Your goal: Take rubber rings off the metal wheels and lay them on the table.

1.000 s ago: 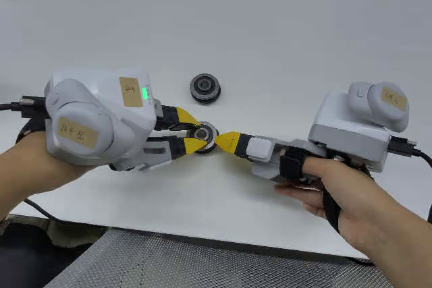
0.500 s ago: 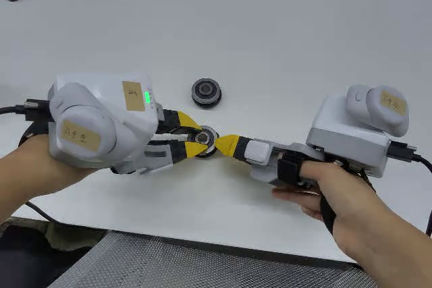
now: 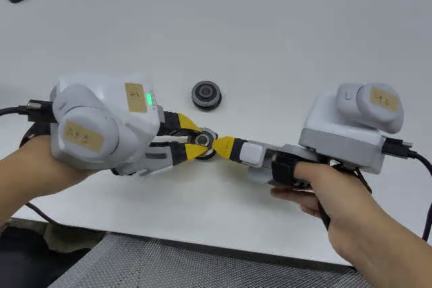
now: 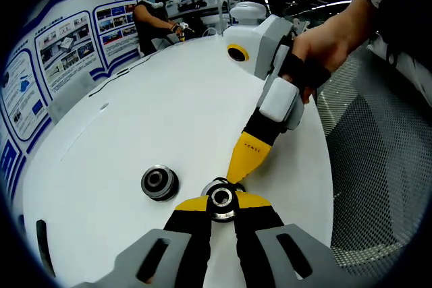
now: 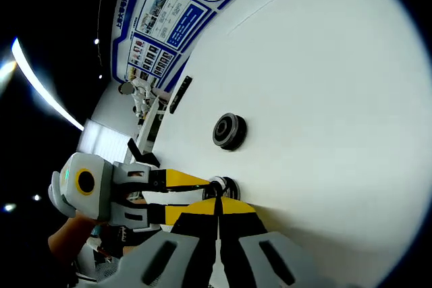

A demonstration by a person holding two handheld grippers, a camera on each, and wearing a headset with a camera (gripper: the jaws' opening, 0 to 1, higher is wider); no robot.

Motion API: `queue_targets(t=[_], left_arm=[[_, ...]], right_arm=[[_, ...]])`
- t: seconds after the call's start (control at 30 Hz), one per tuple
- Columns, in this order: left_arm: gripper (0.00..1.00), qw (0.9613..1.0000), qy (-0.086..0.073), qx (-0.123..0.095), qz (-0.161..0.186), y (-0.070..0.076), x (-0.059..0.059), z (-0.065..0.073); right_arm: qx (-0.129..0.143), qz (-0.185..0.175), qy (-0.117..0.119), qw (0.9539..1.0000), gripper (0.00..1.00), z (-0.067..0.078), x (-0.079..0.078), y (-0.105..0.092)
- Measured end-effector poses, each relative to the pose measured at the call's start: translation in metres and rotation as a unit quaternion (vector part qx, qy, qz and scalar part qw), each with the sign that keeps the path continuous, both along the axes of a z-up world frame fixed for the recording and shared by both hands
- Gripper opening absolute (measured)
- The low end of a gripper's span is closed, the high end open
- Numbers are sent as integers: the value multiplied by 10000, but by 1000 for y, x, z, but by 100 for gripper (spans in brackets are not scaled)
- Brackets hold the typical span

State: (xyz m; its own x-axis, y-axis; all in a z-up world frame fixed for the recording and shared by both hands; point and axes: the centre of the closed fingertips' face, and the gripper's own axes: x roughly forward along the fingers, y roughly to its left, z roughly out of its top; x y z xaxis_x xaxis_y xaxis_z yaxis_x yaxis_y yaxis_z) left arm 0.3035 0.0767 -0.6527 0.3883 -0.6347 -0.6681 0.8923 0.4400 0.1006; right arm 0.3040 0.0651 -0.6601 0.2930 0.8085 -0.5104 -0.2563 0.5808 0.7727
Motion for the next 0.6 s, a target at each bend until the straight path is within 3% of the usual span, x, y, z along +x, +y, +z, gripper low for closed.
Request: queue_targets(t=[0.4,0.6], left_arm=[[12,10000,-24,-48,18,0,0,0],[12,10000,-29,-47,21,-1,1,0]], right_arm=[[-316,285,-415,9982,1,8,-6,2],[-375,362,-507,9974,1,8,-4,4]])
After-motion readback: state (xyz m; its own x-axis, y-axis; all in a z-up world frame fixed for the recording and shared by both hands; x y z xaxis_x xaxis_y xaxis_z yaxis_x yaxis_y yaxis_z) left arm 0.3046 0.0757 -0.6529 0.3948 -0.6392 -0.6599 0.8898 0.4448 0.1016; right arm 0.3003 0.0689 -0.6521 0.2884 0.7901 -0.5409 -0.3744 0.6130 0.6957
